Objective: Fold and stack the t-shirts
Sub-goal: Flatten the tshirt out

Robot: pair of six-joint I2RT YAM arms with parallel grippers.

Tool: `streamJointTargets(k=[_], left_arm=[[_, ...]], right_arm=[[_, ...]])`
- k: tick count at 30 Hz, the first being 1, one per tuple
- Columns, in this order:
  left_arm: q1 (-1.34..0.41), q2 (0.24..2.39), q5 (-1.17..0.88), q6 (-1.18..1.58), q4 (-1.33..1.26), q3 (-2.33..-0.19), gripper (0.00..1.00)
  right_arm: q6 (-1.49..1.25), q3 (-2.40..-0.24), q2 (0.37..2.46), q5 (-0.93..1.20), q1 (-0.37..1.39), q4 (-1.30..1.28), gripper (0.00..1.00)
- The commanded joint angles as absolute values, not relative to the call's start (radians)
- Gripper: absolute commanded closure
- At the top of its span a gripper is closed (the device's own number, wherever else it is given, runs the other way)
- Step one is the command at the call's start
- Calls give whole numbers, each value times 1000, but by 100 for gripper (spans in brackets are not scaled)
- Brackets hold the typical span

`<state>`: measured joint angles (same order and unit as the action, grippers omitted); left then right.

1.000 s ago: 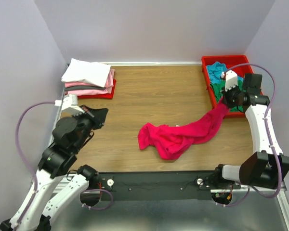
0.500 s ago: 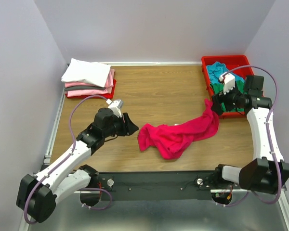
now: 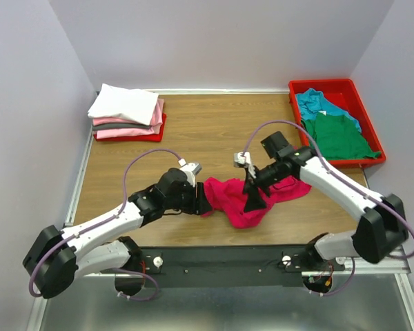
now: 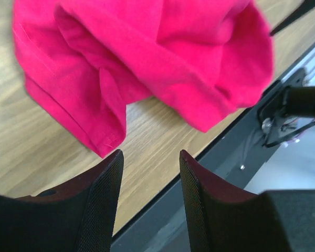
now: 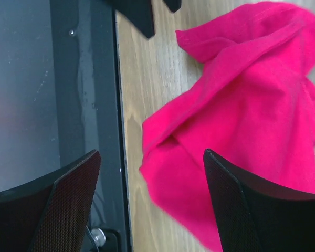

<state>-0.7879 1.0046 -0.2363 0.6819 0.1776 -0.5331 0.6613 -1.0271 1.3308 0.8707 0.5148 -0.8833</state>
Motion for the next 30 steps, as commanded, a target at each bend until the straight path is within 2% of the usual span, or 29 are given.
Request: streamJointTargets(k=[1,8,14,19,22,24,28,30], left_arm=[[-833,1075,-144,709,198,-555,45],[-870,1156,-92,723,127,-549,45],[-876,1236,-49,701,101,-572,45],[-877,1292,-22,678,84,-592,45],[-881,1304,-12,681,60,-598,47],[-882,1315,-11,683,46,-600,49],[-882,1341,-14,677,31,-604,51],[-884,1361,-20,667,23,-607,54]], right_arm=[[516,-1087,1442,804,598,-785,15],[423,-1137,1610,758,658,-709,23],[390,-1120,1651,727,690,-684,24],[379,-1106,1681,736,699,-680,29],[374,-1108,1695,746,704,-680,39],[370,-1111,1701,741,704,-680,51],[367,-1112,1701,738,704,-683,63],[364,-1114,1697,729,703,-683,74]])
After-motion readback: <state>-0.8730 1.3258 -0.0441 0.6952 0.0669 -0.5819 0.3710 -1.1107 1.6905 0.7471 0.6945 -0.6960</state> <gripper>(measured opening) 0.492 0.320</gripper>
